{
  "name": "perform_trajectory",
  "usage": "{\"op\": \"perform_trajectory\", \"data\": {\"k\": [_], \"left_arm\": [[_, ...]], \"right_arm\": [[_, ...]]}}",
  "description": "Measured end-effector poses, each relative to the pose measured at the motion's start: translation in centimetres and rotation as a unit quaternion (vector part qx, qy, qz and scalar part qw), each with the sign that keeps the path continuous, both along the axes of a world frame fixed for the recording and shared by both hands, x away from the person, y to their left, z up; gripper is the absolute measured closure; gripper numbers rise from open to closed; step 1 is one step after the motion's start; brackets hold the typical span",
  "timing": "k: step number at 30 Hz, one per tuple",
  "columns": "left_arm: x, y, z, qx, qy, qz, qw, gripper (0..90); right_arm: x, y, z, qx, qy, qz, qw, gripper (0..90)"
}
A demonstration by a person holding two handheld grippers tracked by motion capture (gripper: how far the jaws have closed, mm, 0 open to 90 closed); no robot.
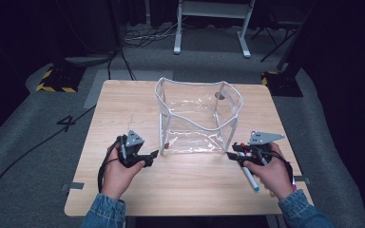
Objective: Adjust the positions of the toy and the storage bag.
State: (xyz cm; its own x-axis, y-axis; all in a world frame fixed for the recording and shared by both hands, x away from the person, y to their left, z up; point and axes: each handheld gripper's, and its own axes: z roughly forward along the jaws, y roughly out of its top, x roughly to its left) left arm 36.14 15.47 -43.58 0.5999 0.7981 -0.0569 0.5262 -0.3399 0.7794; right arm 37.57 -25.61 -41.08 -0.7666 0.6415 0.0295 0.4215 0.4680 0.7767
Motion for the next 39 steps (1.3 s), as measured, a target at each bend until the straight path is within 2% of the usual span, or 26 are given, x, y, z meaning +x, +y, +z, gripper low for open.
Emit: {"op": "perform_trajectory", "data": {"k": [3,6,8,9,11,13,14,15,16,17,18,19,20,22,24,26,29,34,37,38,39], "left_arm": [[0.8,-1.1,0.3,-0.005,-0.009,-0.008,0.9999,33.9],[1.7,-2.2,0.6,-0.01,-0.025,-0.017,0.9995,36.1],[2.4,-3.0,0.7,-0.011,-0.026,-0.021,0.9994,38.7],[2.8,-3.2,0.6,-0.007,-0.031,-0.024,0.9992,42.2],[3.5,-3.7,0.3,-0.005,-0.04,-0.039,0.9984,56.3],[3.8,-3.7,0.1,0.002,-0.03,-0.043,0.9986,69.0],[3.7,-3.8,0.0,0.004,-0.02,-0.047,0.9987,78.6],[3.6,-3.7,0.0,0.015,-0.025,-0.047,0.9985,83.4],[3.4,-3.6,0.1,0.017,-0.022,-0.044,0.9987,86.1],[3.3,-3.5,0.1,0.018,-0.024,-0.04,0.9988,86.6],[3.2,-3.5,0.1,0.013,-0.019,-0.037,0.999,86.9],[3.1,-3.4,0.2,0.018,-0.017,-0.04,0.9989,87.0],[3.0,-3.4,0.2,0.02,-0.022,-0.04,0.9988,87.0],[2.7,-3.4,0.3,0.022,-0.018,-0.042,0.9987,87.0],[2.5,-3.4,0.3,0.023,-0.018,-0.041,0.9987,87.1],[2.3,-3.3,0.3,0.024,-0.023,-0.046,0.9984,87.0],[1.8,-3.1,0.3,0.022,-0.015,-0.05,0.9984,87.0],[0.3,-2.9,0.4,0.02,-0.01,-0.063,0.9978,86.9],[-0.9,-2.7,0.4,0.025,-0.011,-0.07,0.9972,86.9],[-0.9,-2.7,0.4,0.025,-0.011,-0.07,0.9972,86.8],[-1.8,-2.5,0.4,0.027,-0.015,-0.079,0.9964,86.8]], "right_arm": [[1.2,-0.3,0.8,0.0,-0.009,-0.016,0.9998,63.0],[2.6,0.0,1.2,-0.001,-0.018,-0.019,0.9997,60.8],[3.4,0.2,1.3,-0.006,-0.016,-0.023,0.9996,61.3],[3.7,0.4,1.3,-0.006,-0.013,-0.021,0.9997,62.2],[4.1,0.8,1.3,-0.007,-0.002,-0.023,0.9997,65.6],[4.1,0.8,1.3,-0.006,0.007,-0.042,0.9991,67.5],[4.0,0.8,1.4,0.002,0.011,-0.047,0.9988,67.5],[3.8,0.8,1.5,0.002,0.009,-0.047,0.9988,67.5],[3.6,0.7,1.7,-0.006,0.001,-0.05,0.9987,67.5],[3.4,0.5,1.8,-0.015,-0.007,-0.055,0.9983,67.6],[3.3,0.4,1.9,-0.015,-0.008,-0.06,0.9981,67.1],[3.3,0.2,2.0,-0.009,-0.012,-0.063,0.9979,65.2],[3.4,0.2,2.1,-0.004,-0.019,-0.065,0.9977,64.1],[3.7,0.2,2.2,-0.008,-0.03,-0.071,0.997,62.9],[4.1,0.5,2.0,-0.006,-0.029,-0.057,0.9979,66.7],[4.3,0.8,1.7,-0.012,-0.023,-0.04,0.9989,75.0],[4.1,1.1,1.6,-0.023,-0.024,-0.032,0.999,84.1],[3.1,0.9,2.0,-0.029,-0.011,-0.013,0.9994,87.8],[1.8,0.8,2.0,-0.027,-0.006,0.0,0.9996,87.9],[1.3,0.7,2.0,-0.026,-0.004,0.005,0.9996,88.0],[0.6,0.5,2.0,-0.024,-0.002,0.011,0.9996,88.0]]}}
